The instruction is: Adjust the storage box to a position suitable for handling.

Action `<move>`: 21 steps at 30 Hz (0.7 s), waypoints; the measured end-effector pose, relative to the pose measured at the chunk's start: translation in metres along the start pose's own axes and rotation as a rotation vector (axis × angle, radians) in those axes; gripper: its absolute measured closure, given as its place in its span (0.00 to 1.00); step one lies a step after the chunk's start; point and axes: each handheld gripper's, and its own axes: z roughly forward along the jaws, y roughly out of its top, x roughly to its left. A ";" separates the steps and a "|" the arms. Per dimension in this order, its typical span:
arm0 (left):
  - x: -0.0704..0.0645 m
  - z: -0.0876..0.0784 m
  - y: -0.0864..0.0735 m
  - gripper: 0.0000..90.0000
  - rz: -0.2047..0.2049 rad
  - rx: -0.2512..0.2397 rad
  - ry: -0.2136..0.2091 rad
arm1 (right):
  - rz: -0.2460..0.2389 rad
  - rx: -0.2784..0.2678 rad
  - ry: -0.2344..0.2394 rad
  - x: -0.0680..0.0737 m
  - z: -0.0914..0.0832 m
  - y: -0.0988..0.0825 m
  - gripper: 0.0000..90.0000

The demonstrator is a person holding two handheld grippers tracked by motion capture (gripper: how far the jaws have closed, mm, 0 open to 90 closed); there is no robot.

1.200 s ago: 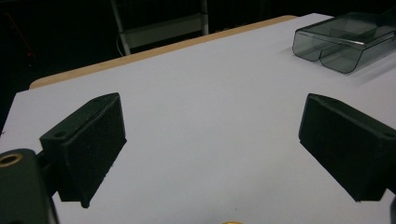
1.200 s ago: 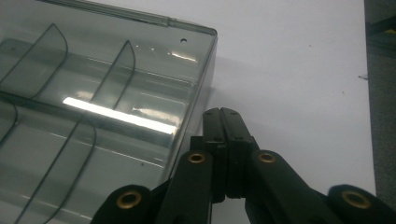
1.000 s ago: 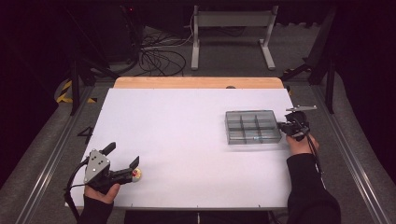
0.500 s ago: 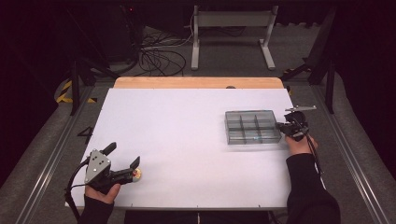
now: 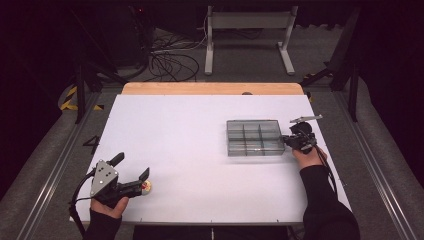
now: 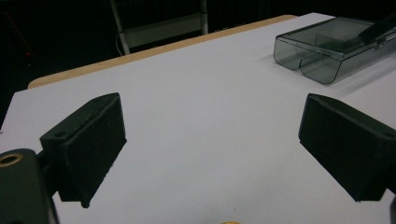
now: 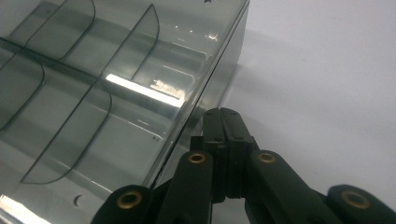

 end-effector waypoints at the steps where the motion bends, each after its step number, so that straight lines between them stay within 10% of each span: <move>1: 0.000 0.000 0.000 0.09 0.000 0.000 0.000 | -0.004 0.000 0.009 0.002 0.001 0.001 1.00; 21: -0.001 0.001 0.000 0.09 -0.002 0.004 -0.006 | -0.127 0.013 0.147 0.068 0.021 0.018 1.00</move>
